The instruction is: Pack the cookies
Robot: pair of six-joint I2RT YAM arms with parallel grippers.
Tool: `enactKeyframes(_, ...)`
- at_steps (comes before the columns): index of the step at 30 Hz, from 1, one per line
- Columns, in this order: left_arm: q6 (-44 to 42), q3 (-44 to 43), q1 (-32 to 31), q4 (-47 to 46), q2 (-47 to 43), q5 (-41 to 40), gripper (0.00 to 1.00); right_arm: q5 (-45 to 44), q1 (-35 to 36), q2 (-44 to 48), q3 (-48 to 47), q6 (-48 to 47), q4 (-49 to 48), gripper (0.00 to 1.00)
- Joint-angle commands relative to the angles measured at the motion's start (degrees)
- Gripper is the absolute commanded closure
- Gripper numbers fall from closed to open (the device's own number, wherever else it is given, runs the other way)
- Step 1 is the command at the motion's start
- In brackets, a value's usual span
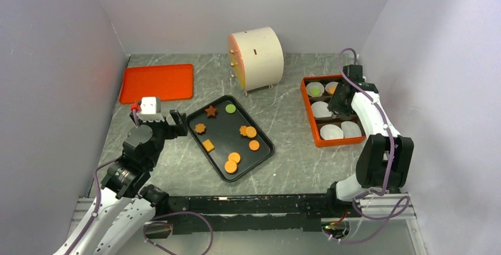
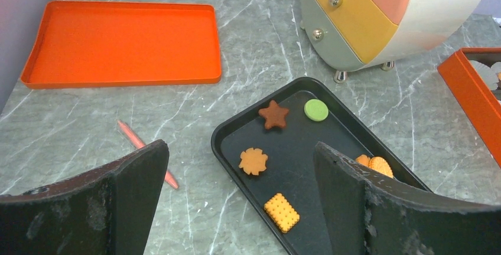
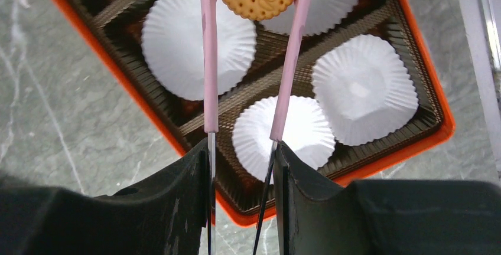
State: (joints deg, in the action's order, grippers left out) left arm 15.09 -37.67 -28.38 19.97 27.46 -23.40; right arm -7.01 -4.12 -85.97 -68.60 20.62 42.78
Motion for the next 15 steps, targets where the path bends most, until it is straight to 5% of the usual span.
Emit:
enactKeyframes(1, -1.3, 0.3, -0.4, -1.9, -0.6, -0.8, 0.04, -1.6, -3.8, 0.7, 2.0, 3.3, -3.9, 0.72)
enactKeyframes(15, -1.8, 0.4, -0.7, -2.0, -0.5, -0.5, 0.04, 4.4, -7.0, -4.8, 1.0, 2.8, -4.8, 0.70)
